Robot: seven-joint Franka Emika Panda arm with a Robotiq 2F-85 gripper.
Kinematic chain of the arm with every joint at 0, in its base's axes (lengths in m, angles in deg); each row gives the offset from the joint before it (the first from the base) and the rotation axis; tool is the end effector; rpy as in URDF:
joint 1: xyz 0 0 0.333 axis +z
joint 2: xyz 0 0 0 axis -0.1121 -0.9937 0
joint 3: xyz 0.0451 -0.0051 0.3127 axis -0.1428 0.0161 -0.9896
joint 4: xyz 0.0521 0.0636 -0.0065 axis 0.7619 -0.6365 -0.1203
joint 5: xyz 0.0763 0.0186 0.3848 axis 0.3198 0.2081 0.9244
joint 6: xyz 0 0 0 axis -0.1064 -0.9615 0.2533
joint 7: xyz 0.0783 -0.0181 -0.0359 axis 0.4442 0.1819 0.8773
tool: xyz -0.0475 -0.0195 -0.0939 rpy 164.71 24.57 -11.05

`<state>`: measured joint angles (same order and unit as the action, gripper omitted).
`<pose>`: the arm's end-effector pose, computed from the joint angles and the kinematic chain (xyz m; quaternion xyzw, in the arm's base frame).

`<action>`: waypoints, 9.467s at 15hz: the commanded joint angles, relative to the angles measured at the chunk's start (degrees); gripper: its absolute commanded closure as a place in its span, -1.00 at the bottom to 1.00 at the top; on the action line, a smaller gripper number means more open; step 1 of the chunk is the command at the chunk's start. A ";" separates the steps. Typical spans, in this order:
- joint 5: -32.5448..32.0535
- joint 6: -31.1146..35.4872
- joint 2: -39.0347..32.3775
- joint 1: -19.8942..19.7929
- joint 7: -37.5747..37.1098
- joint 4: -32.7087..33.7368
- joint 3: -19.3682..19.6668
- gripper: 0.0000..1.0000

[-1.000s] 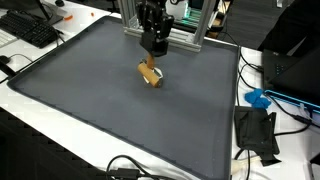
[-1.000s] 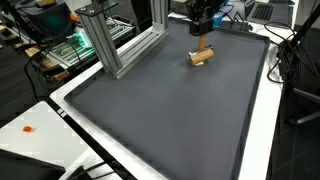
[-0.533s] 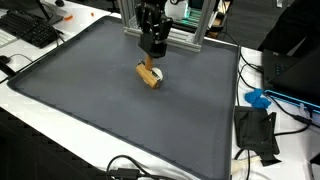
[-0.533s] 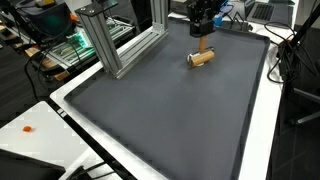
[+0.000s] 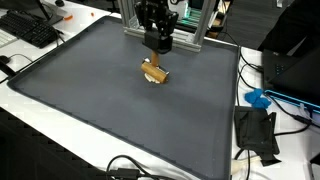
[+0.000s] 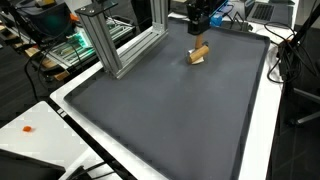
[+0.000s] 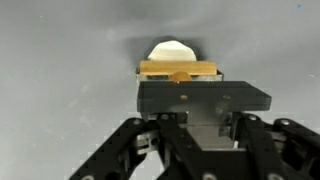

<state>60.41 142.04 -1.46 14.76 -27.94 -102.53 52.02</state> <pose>0.5669 0.1314 0.3541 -0.9922 0.1159 -0.0394 0.0246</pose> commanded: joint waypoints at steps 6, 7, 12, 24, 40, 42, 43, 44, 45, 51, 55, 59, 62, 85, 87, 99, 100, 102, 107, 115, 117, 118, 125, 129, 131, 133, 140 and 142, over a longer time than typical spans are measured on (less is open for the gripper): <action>0.07 -4.76 1.11 -0.36 14.59 -1.45 -0.96 0.53; 0.15 -4.96 1.36 -0.42 16.57 -1.63 -1.07 0.53; 0.63 -6.48 2.81 -0.86 21.29 -1.93 -0.94 0.53; 0.26 -0.68 3.94 -0.73 33.36 -4.65 -1.94 0.53; 2.94 -0.63 4.06 -2.66 50.70 -4.76 -3.17 0.53; 2.99 -2.38 4.58 -3.15 52.02 -4.60 -3.00 0.53; 3.16 -3.30 4.76 -3.37 53.00 -4.59 -2.97 0.53; 3.25 -4.11 4.82 -3.53 53.97 -4.68 -2.94 0.53; 3.67 -4.43 4.78 -3.65 55.20 -4.93 -3.01 0.53; 4.72 -2.76 2.87 -3.44 60.12 -5.84 -3.67 0.53; 6.58 -0.36 1.66 -3.18 61.10 -6.02 -4.13 0.53; 6.96 1.60 0.94 -3.05 61.01 -6.24 -4.41 0.53; 7.48 2.66 0.47 -3.06 61.15 -6.35 -4.70 0.53; 9.08 7.89 -1.60 -3.42 60.49 -5.37 -6.78 0.53; 7.92 5.49 -0.56 -3.68 60.12 -5.17 -6.24 0.53; 1.96 -7.47 0.77 -3.92 58.74 -2.80 -3.18 0.53; 1.59 -8.03 0.77 -3.96 58.72 -2.79 -3.00 0.53; 0.91 -9.02 0.81 -3.99 58.67 -2.66 -2.73 0.53; 0.10 -10.67 0.81 -3.98 58.84 -2.14 -2.47 0.53; 5.48 -3.95 -1.37 -3.23 57.45 -2.35 -4.04 0.53; 6.07 -2.65 -1.78 -3.14 56.99 -2.28 -4.31 0.53; 6.25 -1.84 -1.97 -3.05 56.62 -2.43 -4.46 0.53; 6.60 4.69 -2.66 -2.60 54.44 -3.86 -5.54 0.53; 7.31 8.12 -3.34 -2.62 54.63 -3.97 -6.37 0.53; 7.41 9.35 -3.60 -2.74 54.35 -3.80 -6.69 0.53; 7.34 9.58 -3.49 -2.90 53.90 -3.56 -6.87 0.53; 6.16 6.09 0.10 -3.02 49.03 -2.41 -5.99 0.53; 6.53 4.00 1.24 -3.10 47.32 -2.08 -5.85 0.53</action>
<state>66.40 149.49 -2.53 11.71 22.14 -104.61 45.82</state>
